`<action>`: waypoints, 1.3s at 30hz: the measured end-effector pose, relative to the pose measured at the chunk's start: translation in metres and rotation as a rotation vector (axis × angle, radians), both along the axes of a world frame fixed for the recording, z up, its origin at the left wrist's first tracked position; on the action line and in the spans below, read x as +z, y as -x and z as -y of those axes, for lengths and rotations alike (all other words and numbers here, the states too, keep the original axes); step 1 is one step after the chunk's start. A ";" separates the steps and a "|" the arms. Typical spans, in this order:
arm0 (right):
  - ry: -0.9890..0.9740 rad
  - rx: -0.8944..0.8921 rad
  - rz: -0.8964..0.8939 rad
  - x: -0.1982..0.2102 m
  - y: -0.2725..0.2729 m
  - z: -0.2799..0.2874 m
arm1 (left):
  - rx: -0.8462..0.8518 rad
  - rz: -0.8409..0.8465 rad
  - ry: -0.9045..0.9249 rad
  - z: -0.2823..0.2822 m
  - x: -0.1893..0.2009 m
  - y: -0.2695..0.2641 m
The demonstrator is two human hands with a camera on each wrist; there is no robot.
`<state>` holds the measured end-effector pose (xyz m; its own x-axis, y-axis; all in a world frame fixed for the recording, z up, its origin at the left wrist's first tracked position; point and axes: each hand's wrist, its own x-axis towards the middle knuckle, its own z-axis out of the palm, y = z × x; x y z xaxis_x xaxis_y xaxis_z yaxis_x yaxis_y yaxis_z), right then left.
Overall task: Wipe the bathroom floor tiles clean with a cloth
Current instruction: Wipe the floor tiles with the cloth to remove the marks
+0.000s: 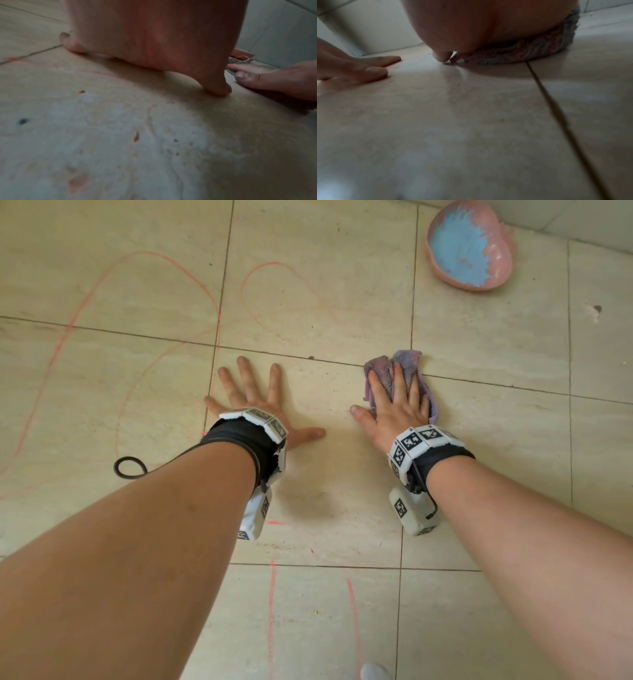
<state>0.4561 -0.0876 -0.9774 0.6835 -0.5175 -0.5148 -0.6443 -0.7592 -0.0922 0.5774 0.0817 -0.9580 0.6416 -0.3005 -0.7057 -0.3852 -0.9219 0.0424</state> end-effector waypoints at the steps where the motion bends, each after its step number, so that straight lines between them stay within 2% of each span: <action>1: 0.006 0.007 0.003 -0.001 0.000 0.000 | 0.011 -0.013 -0.005 0.002 0.001 0.000; 9: -0.008 0.013 -0.015 -0.002 -0.003 0.005 | 0.155 -0.063 -0.006 0.012 0.011 -0.004; 15: -0.035 -0.014 -0.042 0.005 -0.006 0.006 | 0.149 -0.035 -0.023 0.019 0.011 -0.005; 21: -0.078 -0.137 -0.069 0.021 -0.091 0.034 | 0.159 -0.010 -0.018 0.020 0.007 -0.003; 24: -0.107 -0.065 -0.040 0.020 -0.134 0.025 | 0.169 -0.002 -0.010 0.020 0.004 -0.004; 26: -0.152 0.045 -0.010 0.021 -0.141 0.003 | 0.170 0.002 -0.012 0.020 0.003 -0.004; 29: -0.162 0.234 0.004 0.023 -0.102 -0.015 | 0.166 0.001 -0.007 0.020 0.003 -0.003; 31: -0.121 0.282 0.007 0.020 -0.063 -0.004 | 0.169 -0.005 -0.002 0.020 0.005 -0.004; 34: -0.089 0.201 -0.020 0.017 -0.056 0.028 | 0.182 -0.020 0.012 0.020 0.008 -0.003; 37: -0.077 0.045 0.009 0.017 -0.105 0.032 | 0.193 -0.024 0.016 0.021 0.007 -0.002; 39: -0.102 0.011 0.033 0.014 -0.142 0.025 | 0.199 -0.021 0.010 0.020 0.003 -0.003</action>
